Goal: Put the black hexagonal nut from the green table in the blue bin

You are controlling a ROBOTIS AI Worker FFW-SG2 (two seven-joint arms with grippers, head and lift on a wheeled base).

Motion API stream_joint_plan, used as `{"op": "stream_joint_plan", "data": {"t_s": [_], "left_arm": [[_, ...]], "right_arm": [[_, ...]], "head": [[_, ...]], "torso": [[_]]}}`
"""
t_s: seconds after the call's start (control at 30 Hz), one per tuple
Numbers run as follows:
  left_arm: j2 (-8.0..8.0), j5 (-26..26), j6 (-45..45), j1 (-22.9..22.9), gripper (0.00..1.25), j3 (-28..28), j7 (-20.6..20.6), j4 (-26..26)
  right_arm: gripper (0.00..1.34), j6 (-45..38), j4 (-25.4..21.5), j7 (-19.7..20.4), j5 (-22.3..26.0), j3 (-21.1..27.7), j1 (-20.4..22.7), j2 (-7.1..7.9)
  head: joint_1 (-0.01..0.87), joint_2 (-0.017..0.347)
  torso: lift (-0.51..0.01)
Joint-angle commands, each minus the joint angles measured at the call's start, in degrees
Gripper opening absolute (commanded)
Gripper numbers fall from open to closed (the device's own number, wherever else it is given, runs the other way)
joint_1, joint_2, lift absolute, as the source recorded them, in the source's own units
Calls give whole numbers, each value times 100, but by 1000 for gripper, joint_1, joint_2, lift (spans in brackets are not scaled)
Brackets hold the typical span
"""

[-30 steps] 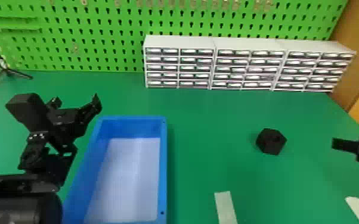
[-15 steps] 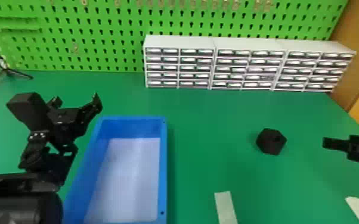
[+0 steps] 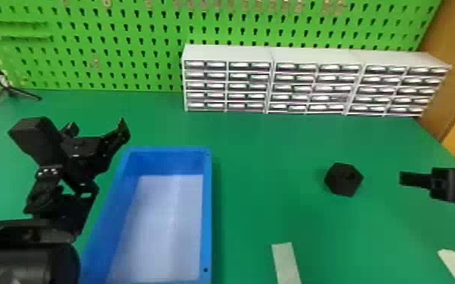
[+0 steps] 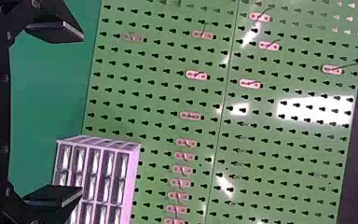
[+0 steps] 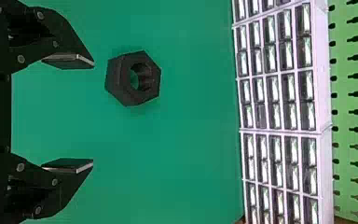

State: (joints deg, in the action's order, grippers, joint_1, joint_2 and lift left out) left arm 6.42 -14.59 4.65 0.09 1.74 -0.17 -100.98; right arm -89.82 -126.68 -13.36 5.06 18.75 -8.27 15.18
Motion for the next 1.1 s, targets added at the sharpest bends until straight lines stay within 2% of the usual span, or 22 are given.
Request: {"op": "stream_joint_plan", "data": {"t_s": [0.0,0.67,1.07], "left_arm": [[0,9,1,0,1117,-15,-1,8],[0,9,27,-26,1117,-33,-1,8],[0,9,45,-35,1117,-50,-1,8]], "right_arm": [[828,-26,56,0,13,-82,-61,38],[828,-26,486,0,74,-249,-280,126],[830,-18,1198,0,74,-311,-465,143]], "head": [[692,8],[692,8],[692,8]], "torso": [[-97],[-97],[-97]]}}
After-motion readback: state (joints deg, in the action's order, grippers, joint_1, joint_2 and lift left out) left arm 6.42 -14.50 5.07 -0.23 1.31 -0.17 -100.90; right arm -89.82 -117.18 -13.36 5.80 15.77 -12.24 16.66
